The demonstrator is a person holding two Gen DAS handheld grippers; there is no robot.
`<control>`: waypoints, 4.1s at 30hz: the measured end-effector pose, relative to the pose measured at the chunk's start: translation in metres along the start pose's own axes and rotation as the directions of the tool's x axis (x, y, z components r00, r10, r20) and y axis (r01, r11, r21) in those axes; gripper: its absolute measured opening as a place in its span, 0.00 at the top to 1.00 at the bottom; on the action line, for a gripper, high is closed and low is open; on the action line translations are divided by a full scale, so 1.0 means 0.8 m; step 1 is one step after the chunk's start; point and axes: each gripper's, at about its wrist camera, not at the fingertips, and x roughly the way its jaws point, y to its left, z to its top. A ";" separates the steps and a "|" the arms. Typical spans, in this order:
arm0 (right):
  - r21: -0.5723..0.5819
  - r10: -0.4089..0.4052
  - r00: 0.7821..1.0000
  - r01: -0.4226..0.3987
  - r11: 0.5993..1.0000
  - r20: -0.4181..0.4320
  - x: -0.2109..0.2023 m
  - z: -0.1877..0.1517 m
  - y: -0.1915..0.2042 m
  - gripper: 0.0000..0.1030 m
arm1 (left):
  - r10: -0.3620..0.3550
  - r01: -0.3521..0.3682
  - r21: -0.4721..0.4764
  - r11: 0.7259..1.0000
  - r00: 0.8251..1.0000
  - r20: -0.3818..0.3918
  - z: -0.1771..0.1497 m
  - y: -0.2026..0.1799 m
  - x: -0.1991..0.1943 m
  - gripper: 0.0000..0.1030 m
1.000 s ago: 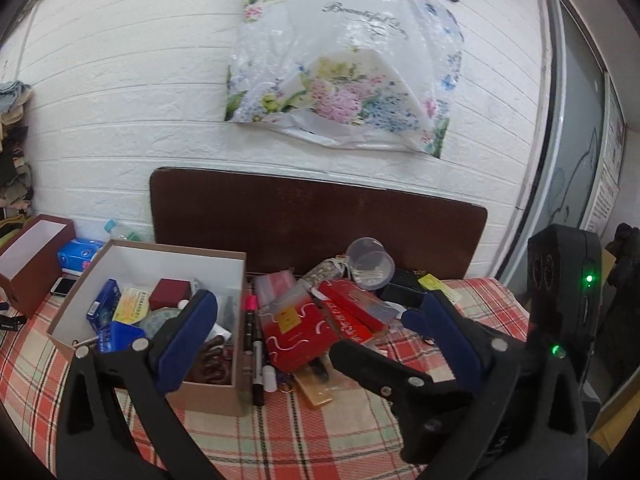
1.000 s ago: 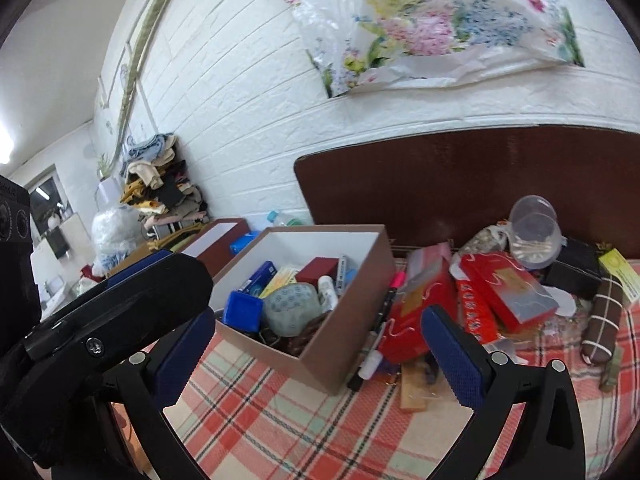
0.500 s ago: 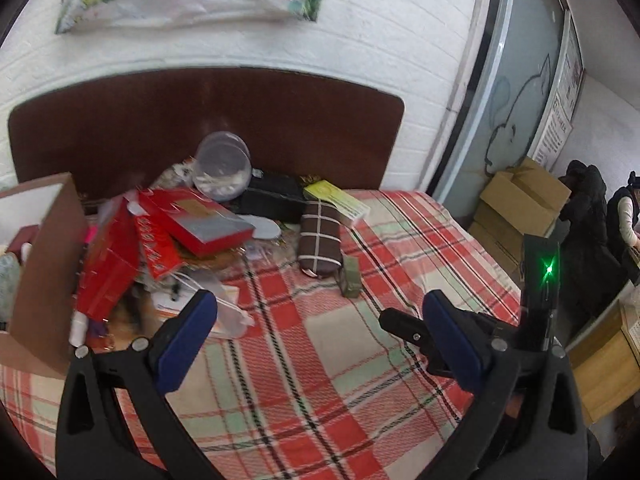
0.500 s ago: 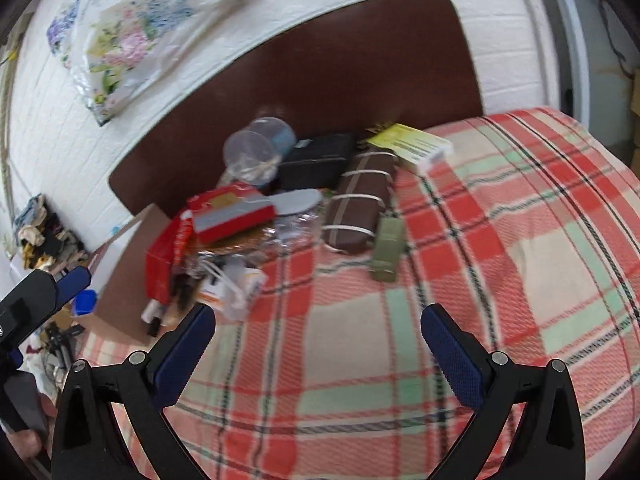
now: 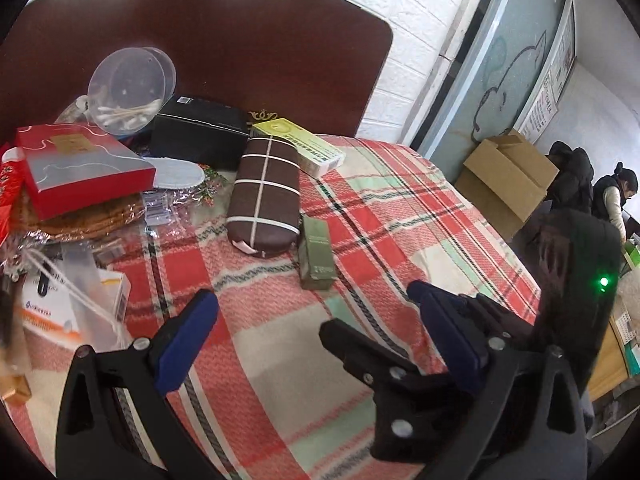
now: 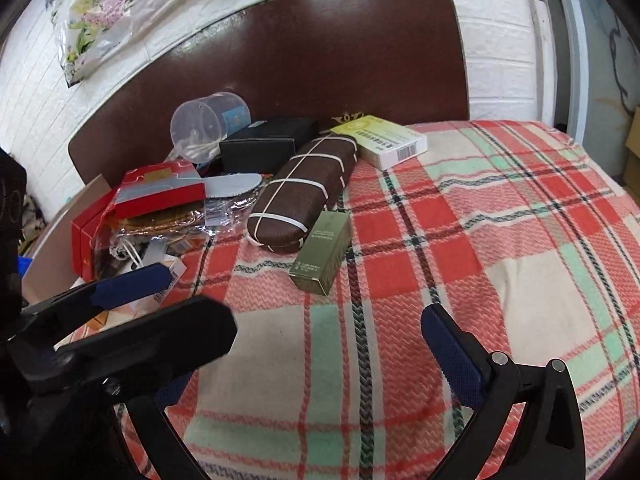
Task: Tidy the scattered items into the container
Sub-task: 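Grasp the brown wooden massager with the left gripper while the right gripper approaches the green box, then close the right gripper on the green bottle box while the left gripper holds the massager, then carry the massager and green box over the cardboard box and release both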
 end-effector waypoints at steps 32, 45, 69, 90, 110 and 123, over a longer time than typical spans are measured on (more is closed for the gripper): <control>-0.087 -0.273 0.961 0.268 0.959 -0.044 0.090 0.038 0.022 0.24 | 0.052 -0.053 -0.052 0.997 0.999 -0.018 0.083 0.071 0.134 0.20; -0.045 -0.249 0.967 0.247 0.968 -0.044 0.074 0.029 0.017 0.50 | 0.089 -0.085 0.096 0.992 0.996 -0.029 0.068 0.051 0.123 0.38; -0.008 -0.140 0.985 0.140 0.990 -0.101 -0.029 -0.077 0.061 0.70 | 0.007 -0.006 0.010 1.000 0.995 -0.097 -0.071 0.044 -0.009 0.39; 0.073 -0.312 0.947 0.318 0.945 -0.083 0.039 0.035 0.030 0.47 | 0.088 -0.089 -0.018 0.996 0.995 -0.054 -0.114 0.100 -0.072 0.39; 0.071 -0.128 0.991 0.130 0.989 -0.034 0.003 0.037 0.076 0.76 | 0.067 -0.066 -0.014 0.998 0.997 0.027 -0.112 0.092 -0.118 0.40; 0.023 0.066 0.995 -0.068 0.997 0.075 -0.103 0.039 0.160 0.76 | 0.125 -0.119 -0.039 0.992 0.966 0.227 -0.102 0.077 -0.264 0.41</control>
